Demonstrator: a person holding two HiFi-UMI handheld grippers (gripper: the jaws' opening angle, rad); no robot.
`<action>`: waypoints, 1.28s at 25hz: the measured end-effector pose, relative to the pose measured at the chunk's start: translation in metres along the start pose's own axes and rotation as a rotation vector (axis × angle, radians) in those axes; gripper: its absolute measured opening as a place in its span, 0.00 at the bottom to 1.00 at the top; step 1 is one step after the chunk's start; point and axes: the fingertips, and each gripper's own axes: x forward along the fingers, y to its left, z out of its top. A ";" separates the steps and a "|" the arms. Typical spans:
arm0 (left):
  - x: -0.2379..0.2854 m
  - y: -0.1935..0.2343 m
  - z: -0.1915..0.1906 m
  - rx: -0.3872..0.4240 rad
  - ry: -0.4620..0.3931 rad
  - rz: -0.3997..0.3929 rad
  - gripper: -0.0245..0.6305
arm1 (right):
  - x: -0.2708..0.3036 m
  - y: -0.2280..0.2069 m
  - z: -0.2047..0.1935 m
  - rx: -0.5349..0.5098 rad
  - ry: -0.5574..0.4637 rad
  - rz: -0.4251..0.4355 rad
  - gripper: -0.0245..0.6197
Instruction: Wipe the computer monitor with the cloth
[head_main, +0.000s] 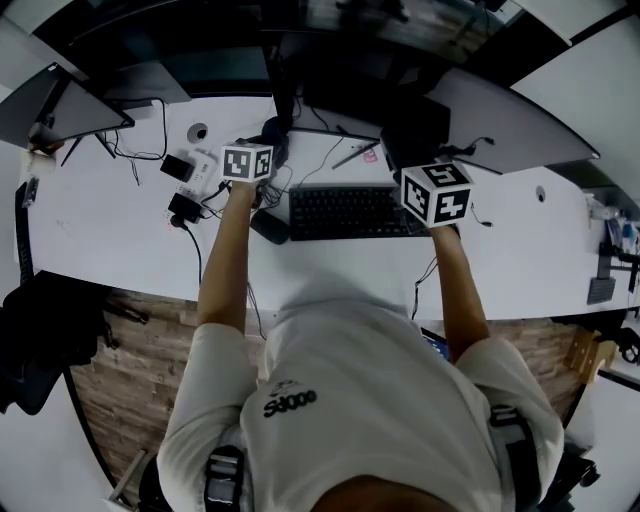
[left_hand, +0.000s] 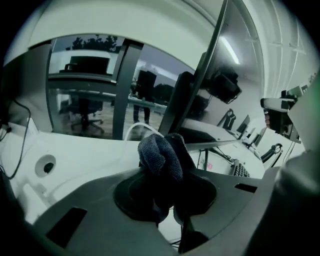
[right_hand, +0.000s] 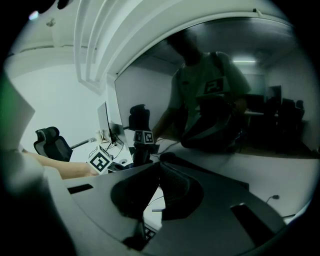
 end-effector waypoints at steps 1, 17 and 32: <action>0.003 -0.002 -0.003 -0.018 -0.001 -0.018 0.16 | 0.001 -0.002 -0.001 0.004 0.000 -0.003 0.03; 0.045 -0.090 -0.007 -0.274 -0.056 -0.216 0.16 | -0.051 -0.057 -0.043 0.037 0.035 -0.122 0.03; 0.107 -0.168 0.010 -0.610 -0.206 -0.150 0.16 | -0.176 -0.189 -0.095 0.213 -0.077 -0.224 0.03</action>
